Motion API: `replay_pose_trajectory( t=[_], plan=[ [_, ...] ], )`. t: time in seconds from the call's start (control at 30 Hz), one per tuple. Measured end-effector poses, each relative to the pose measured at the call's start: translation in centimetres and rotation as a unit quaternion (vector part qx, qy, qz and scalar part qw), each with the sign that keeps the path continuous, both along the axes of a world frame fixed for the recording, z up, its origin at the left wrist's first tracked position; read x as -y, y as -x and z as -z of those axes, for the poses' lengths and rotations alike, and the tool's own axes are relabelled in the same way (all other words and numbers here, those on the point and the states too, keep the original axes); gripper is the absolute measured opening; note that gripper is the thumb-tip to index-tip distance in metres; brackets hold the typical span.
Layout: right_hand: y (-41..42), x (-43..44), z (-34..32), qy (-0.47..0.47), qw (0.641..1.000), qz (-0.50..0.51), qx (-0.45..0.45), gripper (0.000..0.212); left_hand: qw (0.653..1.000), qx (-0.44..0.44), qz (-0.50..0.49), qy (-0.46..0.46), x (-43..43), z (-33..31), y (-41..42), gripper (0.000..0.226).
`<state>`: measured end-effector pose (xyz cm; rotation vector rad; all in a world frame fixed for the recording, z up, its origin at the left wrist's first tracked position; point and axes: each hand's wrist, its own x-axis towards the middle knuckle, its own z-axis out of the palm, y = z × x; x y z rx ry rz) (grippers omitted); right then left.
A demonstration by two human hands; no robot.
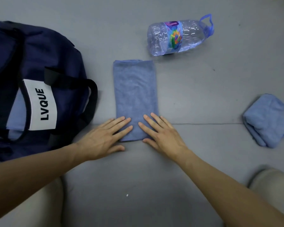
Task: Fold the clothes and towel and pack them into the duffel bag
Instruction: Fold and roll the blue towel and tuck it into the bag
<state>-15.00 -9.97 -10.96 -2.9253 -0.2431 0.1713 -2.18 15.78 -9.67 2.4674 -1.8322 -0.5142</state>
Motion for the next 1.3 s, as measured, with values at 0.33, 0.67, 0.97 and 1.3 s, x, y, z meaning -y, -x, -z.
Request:
replay_pose_trajectory(
  t=[0.33,0.67,0.97,1.3],
  plan=[
    [-2.3,-2.8,-0.9,-0.077,0.982,0.145,0.093,0.024,0.995,0.006,-0.064,0.076,1.9,-0.4,-0.3,0.061],
    [-1.8,-2.2,-2.0,-0.094,0.988,0.121,0.027,0.050,0.970,-0.084,-0.187,0.129,4.1,-2.3,-1.9,0.035],
    [-1.4,-2.0,-4.9,-0.256,0.931,0.255,-0.052,0.041,0.926,-0.182,-0.325,0.060,2.6,-3.4,-1.9,0.038],
    [-0.8,-4.7,-2.1,-0.045,0.990,0.127,0.029,0.057,0.921,-0.160,-0.353,0.040,5.0,-2.9,-1.8,0.028]
  ],
)
